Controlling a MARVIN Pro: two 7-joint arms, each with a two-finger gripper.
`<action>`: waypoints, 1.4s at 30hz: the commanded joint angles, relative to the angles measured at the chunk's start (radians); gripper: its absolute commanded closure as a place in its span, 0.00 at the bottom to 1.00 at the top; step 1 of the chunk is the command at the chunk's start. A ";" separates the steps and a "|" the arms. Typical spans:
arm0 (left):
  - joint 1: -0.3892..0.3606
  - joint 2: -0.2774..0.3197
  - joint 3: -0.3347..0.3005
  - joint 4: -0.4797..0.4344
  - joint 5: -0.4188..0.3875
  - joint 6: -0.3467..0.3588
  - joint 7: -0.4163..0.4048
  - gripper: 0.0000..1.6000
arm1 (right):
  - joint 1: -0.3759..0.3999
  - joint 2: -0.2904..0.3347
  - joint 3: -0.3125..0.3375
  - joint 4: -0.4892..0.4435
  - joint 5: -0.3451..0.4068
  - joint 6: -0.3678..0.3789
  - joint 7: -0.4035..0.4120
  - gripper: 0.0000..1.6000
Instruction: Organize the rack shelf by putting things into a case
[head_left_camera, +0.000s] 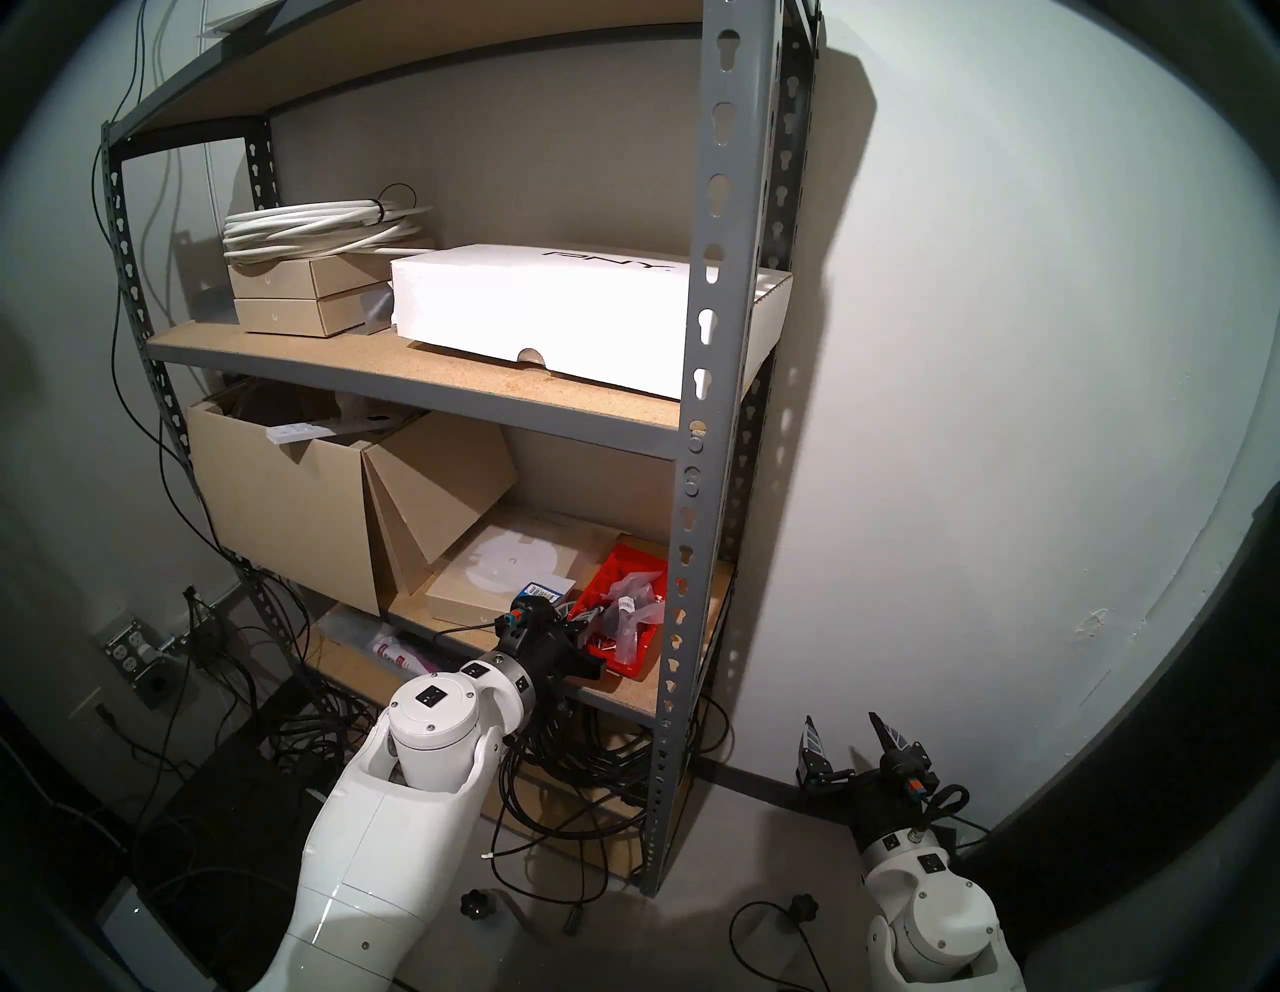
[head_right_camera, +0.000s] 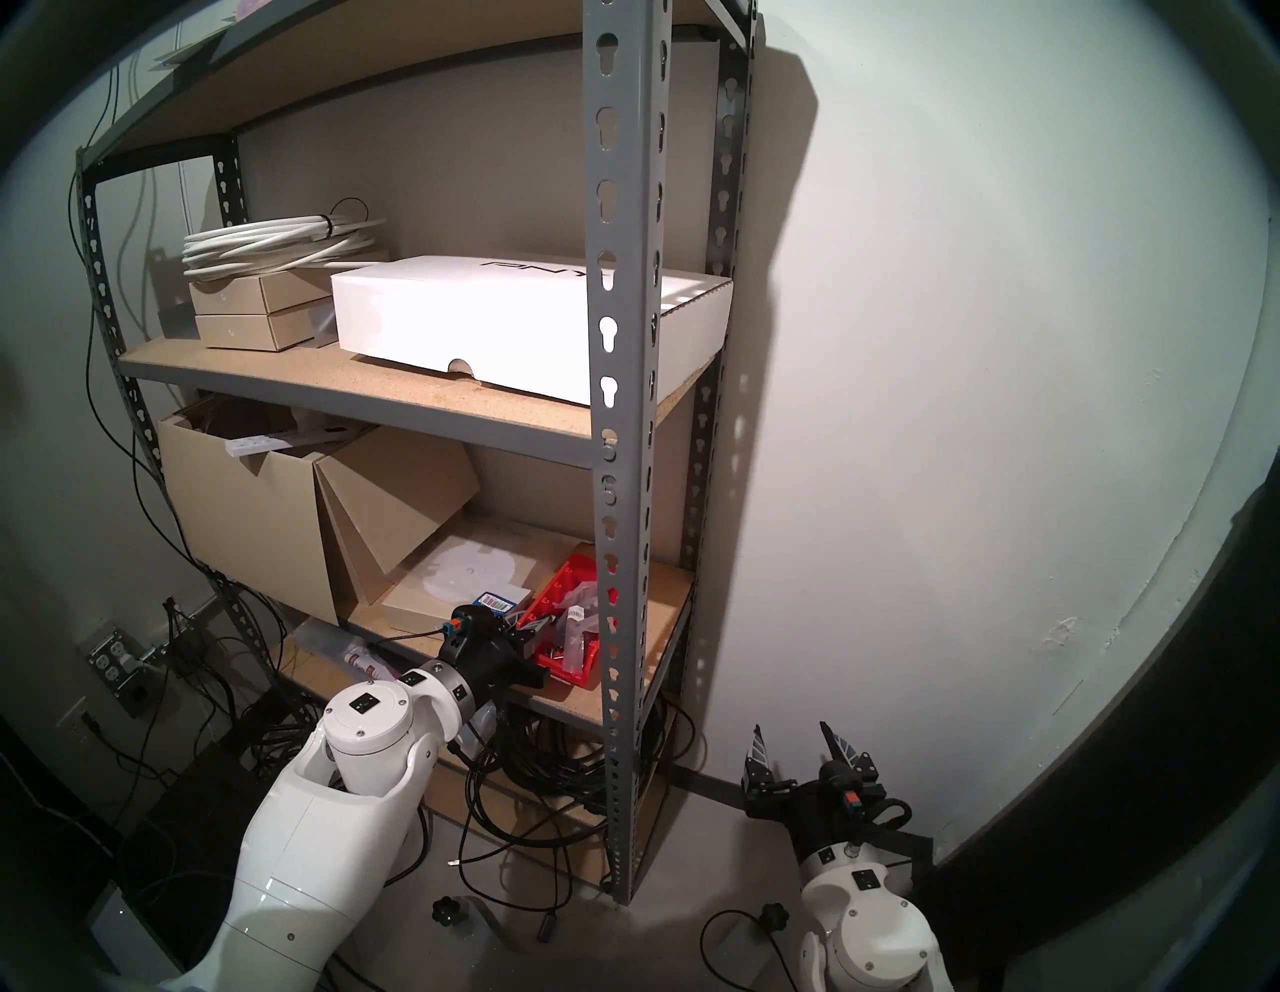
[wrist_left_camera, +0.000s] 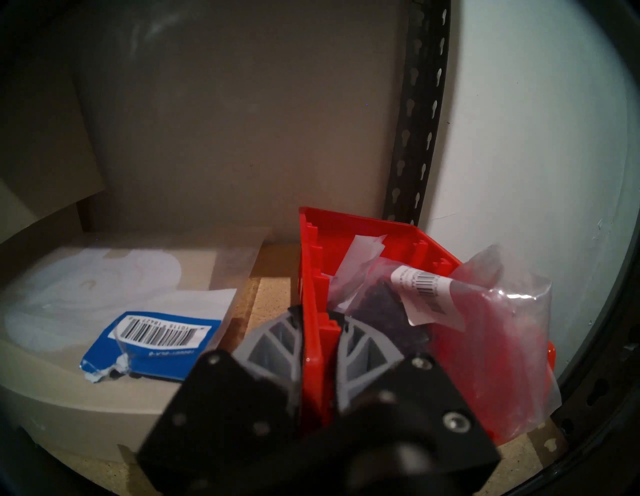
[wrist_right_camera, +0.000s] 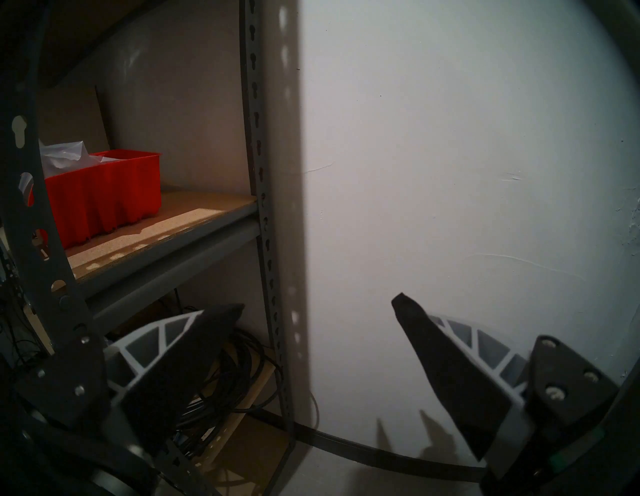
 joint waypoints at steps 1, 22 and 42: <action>-0.035 -0.019 -0.008 -0.062 -0.037 0.013 -0.020 1.00 | 0.002 0.000 0.000 -0.018 0.000 -0.003 0.000 0.00; -0.081 0.014 -0.085 -0.190 -0.112 0.179 -0.110 1.00 | 0.003 0.000 0.000 -0.017 0.000 -0.003 0.000 0.00; -0.131 0.064 -0.215 -0.148 -0.163 0.278 -0.168 1.00 | 0.002 0.000 0.000 -0.018 0.000 -0.003 0.000 0.00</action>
